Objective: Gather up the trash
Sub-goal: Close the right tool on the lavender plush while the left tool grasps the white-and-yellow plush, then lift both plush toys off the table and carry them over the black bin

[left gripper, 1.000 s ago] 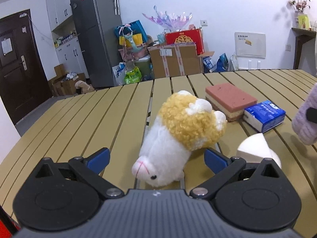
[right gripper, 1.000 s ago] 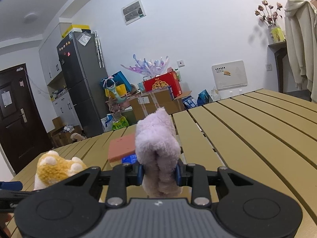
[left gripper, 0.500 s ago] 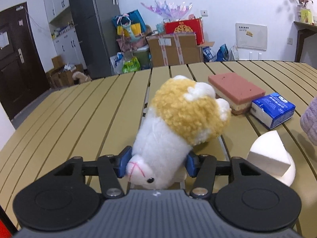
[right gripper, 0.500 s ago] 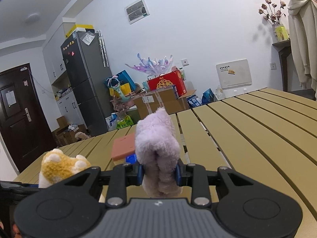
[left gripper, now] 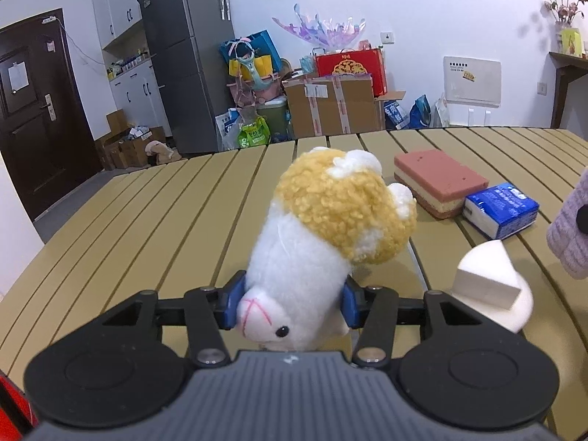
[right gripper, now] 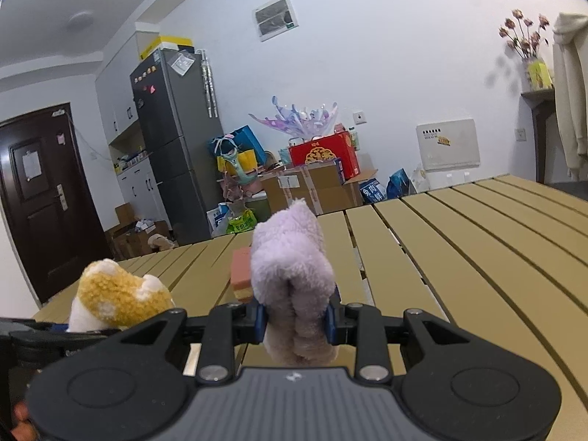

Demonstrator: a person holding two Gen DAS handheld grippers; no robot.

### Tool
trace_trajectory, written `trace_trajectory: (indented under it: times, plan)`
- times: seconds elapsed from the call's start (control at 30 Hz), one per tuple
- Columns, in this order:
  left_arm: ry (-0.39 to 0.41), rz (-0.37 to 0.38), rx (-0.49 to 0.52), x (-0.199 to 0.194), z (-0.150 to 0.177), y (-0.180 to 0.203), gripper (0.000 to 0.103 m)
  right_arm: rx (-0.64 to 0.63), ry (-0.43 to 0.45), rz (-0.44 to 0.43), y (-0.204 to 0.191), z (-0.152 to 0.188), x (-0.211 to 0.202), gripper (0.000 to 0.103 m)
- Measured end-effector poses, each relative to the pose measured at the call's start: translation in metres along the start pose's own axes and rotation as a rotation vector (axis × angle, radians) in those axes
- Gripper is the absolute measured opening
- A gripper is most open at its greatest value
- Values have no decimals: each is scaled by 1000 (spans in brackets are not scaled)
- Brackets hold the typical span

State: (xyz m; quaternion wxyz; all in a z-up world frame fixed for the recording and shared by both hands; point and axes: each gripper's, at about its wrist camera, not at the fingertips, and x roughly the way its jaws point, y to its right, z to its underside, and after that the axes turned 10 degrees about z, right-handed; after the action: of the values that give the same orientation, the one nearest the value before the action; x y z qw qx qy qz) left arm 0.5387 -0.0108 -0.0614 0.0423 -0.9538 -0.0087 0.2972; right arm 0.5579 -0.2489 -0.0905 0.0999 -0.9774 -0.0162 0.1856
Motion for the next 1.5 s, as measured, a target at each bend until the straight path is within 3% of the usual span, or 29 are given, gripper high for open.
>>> trace_trajectory:
  times: [0.43,0.83,1.5]
  plan:
    - [58,19,-10,-75,10,-6,52,-94,42,7,-9,-4,-64,28]
    - [86,36,-15,-161,40,-7,52,-139,36,-14,-19,12,-142,28]
    - [42,71,-32,-255,126,-11,52,-248,-78,-33,-28,85,-266,28]
